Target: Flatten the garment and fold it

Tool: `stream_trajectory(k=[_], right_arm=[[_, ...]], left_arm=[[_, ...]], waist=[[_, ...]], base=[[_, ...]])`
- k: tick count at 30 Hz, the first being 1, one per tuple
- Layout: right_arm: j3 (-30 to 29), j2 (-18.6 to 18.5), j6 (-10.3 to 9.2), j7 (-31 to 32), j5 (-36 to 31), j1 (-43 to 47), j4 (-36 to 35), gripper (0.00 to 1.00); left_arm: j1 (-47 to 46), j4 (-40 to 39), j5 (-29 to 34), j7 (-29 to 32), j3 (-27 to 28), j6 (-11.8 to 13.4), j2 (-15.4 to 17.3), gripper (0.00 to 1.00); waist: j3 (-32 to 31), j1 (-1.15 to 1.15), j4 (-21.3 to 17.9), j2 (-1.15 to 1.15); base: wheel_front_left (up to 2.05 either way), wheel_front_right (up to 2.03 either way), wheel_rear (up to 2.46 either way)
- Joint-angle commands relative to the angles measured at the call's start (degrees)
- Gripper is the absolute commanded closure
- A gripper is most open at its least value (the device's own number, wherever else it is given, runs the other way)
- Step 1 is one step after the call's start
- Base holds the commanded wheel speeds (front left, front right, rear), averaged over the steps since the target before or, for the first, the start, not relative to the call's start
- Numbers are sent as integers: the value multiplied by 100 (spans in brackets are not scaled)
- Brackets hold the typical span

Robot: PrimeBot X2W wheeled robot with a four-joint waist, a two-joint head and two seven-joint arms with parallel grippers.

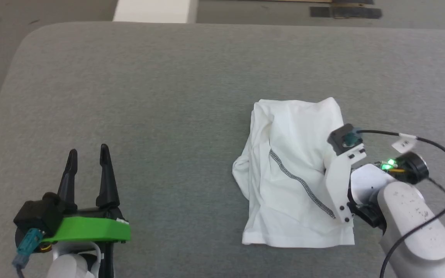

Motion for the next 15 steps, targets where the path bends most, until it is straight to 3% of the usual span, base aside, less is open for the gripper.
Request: stream_trajectory(k=[1,8,9,15], right_arm=[[250,-246,-10,78,120,-152,-55,100],[1564,-1276,-10,276,847,-919,-315,100],[1849,-1461,-10,183,984,-1134,-325,100],[2284,-1725,-10,-245,1122,-1796,51,100]], left_arm=[[3,-37,47,-22,15,-29,-11,0],[-136,-78,151,-22,-10,-101,15,0],[-198,-81,185,-22,-32,-116,47,0],[-333,-174,298,-6,-37,-109,214,0]], waist=[[-2,0,-458,0],[220,0,-1615,0],[320,0,-1916,0],[744,0,-2586,0]], base=[[0,0,0],[0,0,0],[0,0,0],[0,0,0]])
